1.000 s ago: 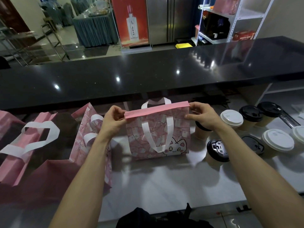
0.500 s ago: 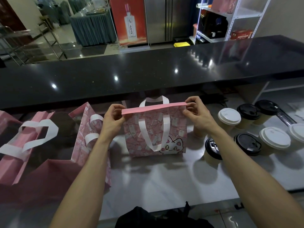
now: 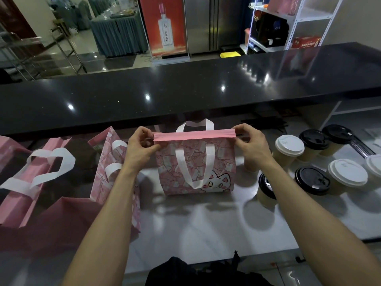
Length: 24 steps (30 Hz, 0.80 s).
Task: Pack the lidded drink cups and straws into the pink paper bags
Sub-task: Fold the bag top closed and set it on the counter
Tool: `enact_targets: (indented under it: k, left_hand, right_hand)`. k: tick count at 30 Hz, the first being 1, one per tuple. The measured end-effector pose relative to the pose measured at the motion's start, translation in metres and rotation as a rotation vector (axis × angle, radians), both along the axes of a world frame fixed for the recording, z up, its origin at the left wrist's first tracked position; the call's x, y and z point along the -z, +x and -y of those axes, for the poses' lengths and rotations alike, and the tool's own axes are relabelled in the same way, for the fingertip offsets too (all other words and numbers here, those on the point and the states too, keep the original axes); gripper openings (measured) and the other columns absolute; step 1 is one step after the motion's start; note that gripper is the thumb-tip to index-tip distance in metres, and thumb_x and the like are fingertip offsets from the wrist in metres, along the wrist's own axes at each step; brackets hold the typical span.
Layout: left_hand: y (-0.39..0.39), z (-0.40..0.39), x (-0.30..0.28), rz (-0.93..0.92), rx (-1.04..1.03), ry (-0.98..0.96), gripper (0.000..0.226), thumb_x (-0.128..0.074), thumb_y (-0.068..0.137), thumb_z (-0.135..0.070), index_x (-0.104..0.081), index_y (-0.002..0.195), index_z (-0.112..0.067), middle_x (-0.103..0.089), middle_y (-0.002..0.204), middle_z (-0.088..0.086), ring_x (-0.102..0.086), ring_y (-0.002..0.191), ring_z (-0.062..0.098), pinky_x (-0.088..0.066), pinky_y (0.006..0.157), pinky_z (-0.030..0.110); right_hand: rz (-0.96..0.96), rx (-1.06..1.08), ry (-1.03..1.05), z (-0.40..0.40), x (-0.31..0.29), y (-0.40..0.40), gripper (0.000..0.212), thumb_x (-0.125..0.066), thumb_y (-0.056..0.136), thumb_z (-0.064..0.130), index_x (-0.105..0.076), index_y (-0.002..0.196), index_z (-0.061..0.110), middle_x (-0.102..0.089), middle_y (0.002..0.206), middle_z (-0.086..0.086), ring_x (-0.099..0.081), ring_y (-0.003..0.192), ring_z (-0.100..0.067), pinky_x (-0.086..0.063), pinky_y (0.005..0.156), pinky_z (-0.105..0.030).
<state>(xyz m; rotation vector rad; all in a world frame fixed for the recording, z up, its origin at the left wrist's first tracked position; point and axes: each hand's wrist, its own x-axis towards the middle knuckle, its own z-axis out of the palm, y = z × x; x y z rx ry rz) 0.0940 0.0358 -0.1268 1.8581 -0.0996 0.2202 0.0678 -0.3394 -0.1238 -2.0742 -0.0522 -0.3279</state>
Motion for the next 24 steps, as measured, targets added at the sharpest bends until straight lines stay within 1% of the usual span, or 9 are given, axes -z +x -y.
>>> enact_targets:
  k: [3,6,10,13,16,18,20,22,24]
  left_hand:
    - [-0.001,-0.003,-0.005,0.026,0.02,0.03,0.044,-0.096,0.08,-0.007,-0.059,0.086,-0.031,-0.082,0.117,0.001,-0.081,0.096,0.026,-0.066,0.071,0.032]
    - [-0.002,-0.004,-0.008,0.013,0.04,0.056,0.04,-0.095,0.082,-0.008,-0.063,0.08,-0.032,-0.082,0.12,-0.001,-0.081,0.094,0.025,-0.061,0.062,0.026]
    - [-0.004,-0.008,-0.011,-0.004,0.062,0.084,0.033,-0.091,0.085,-0.003,-0.069,0.081,-0.027,-0.082,0.117,-0.003,-0.079,0.084,0.02,-0.063,0.066,0.027]
    - [-0.005,-0.011,-0.011,-0.007,0.067,0.089,0.027,-0.083,0.09,0.002,-0.068,0.089,-0.02,-0.082,0.114,-0.001,-0.078,0.085,0.031,-0.065,0.07,0.032]
    - [-0.006,-0.008,-0.012,0.005,0.025,0.123,0.031,-0.079,0.094,0.002,-0.06,0.097,-0.022,-0.082,0.111,-0.003,-0.071,0.076,0.026,-0.068,0.069,0.038]
    - [-0.006,-0.006,-0.014,0.006,0.023,0.142,0.033,-0.078,0.094,0.004,-0.063,0.095,-0.025,-0.081,0.108,-0.007,-0.075,0.081,0.026,-0.068,0.071,0.039]
    - [-0.005,-0.007,-0.012,0.0,0.041,0.162,0.03,-0.078,0.091,0.005,-0.069,0.09,-0.024,-0.082,0.109,-0.006,-0.079,0.096,0.027,-0.069,0.078,0.043]
    - [-0.006,-0.009,-0.011,-0.013,0.061,0.165,0.021,-0.083,0.086,-0.006,-0.073,0.091,-0.024,-0.082,0.111,-0.005,-0.079,0.104,0.024,-0.068,0.089,0.049]
    - [-0.007,-0.009,-0.011,-0.023,0.08,0.138,0.021,-0.09,0.079,-0.028,-0.076,0.094,-0.027,-0.082,0.11,-0.005,-0.08,0.104,0.021,-0.066,0.095,0.049]
  right_hand:
    - [0.058,-0.021,-0.025,0.002,-0.003,0.0,0.026,-0.08,0.096,0.028,-0.069,0.117,0.039,-0.073,0.108,0.016,-0.067,0.099,-0.001,-0.05,0.078,-0.012]
    - [0.074,-0.074,-0.026,0.0,-0.005,0.0,0.04,-0.075,0.097,0.013,-0.059,0.116,0.045,-0.071,0.107,0.012,-0.066,0.087,-0.006,-0.054,0.073,-0.015]
    - [0.085,-0.057,-0.114,-0.002,-0.003,0.001,0.048,-0.067,0.097,0.003,-0.054,0.107,0.048,-0.067,0.107,0.013,-0.067,0.078,-0.005,-0.056,0.064,-0.017]
    - [0.078,-0.049,-0.143,-0.003,-0.001,0.002,0.048,-0.065,0.097,0.0,-0.054,0.109,0.045,-0.066,0.108,0.012,-0.068,0.08,-0.01,-0.058,0.067,-0.022]
    - [0.083,-0.048,-0.166,-0.004,-0.002,0.003,0.048,-0.065,0.096,-0.001,-0.053,0.109,0.044,-0.067,0.109,0.013,-0.068,0.079,-0.01,-0.057,0.069,-0.023]
    - [0.1,-0.047,-0.181,-0.005,-0.003,0.003,0.048,-0.066,0.096,0.0,-0.053,0.111,0.044,-0.066,0.111,0.015,-0.068,0.077,-0.01,-0.058,0.069,-0.024]
    - [0.119,-0.052,-0.205,-0.006,-0.004,0.002,0.048,-0.066,0.097,0.0,-0.052,0.114,0.043,-0.064,0.112,0.017,-0.067,0.077,-0.01,-0.059,0.069,-0.025]
    - [0.136,-0.063,-0.244,-0.007,-0.004,0.0,0.045,-0.065,0.096,0.0,-0.053,0.114,0.04,-0.062,0.111,0.016,-0.065,0.08,-0.009,-0.06,0.072,-0.028]
    - [0.162,-0.081,-0.293,-0.007,-0.005,-0.003,0.04,-0.067,0.094,0.004,-0.053,0.111,0.038,-0.058,0.109,0.019,-0.063,0.085,-0.007,-0.059,0.074,-0.028]
